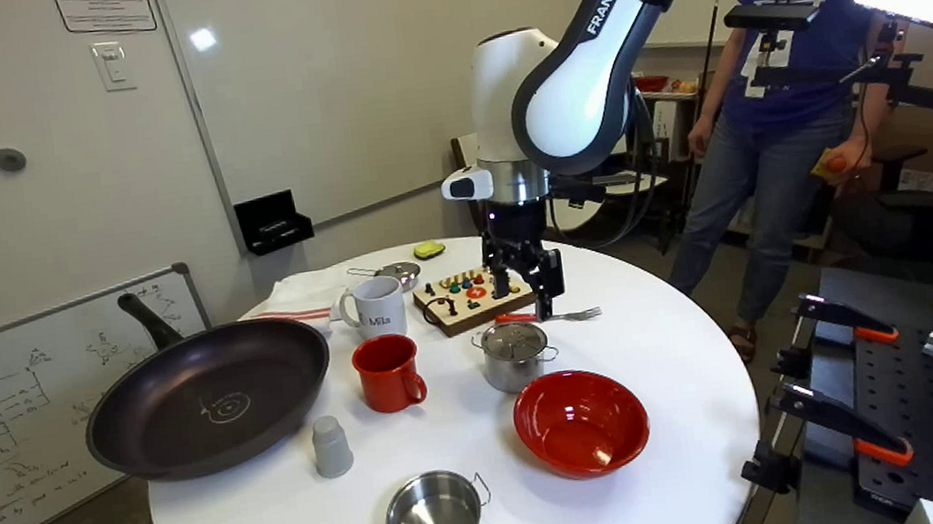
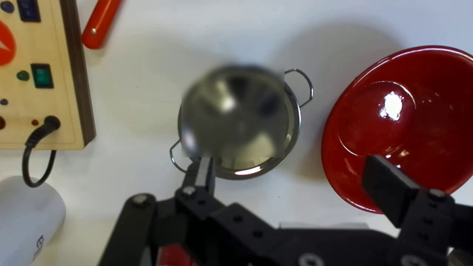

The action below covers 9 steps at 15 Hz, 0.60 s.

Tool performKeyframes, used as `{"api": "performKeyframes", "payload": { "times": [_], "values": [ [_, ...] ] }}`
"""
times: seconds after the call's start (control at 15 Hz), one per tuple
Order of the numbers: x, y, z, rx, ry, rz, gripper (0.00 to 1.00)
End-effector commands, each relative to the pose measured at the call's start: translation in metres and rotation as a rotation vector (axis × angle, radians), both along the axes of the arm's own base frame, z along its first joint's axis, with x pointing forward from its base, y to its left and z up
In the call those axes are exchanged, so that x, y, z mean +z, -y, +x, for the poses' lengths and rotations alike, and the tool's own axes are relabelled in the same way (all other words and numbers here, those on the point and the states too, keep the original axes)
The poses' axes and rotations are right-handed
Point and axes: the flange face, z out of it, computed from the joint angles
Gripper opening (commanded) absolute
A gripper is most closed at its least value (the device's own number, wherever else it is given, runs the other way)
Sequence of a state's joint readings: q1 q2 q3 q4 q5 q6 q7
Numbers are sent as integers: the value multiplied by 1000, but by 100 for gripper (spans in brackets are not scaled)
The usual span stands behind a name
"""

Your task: Pick up the lid from the pot and put it on the table, then pick up the folk and put it in the in the pot

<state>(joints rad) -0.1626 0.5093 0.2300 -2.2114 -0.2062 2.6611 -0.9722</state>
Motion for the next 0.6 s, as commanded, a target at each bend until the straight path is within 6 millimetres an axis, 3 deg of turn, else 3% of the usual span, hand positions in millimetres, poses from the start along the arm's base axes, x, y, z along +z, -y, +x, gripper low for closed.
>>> {"api": "performKeyframes", "payload": {
  "times": [0.0, 0.53],
  "values": [
    [-5, 4, 6, -18, -7, -20, 100],
    [-28, -1, 10, 71, -25, -4, 100]
  ]
}}
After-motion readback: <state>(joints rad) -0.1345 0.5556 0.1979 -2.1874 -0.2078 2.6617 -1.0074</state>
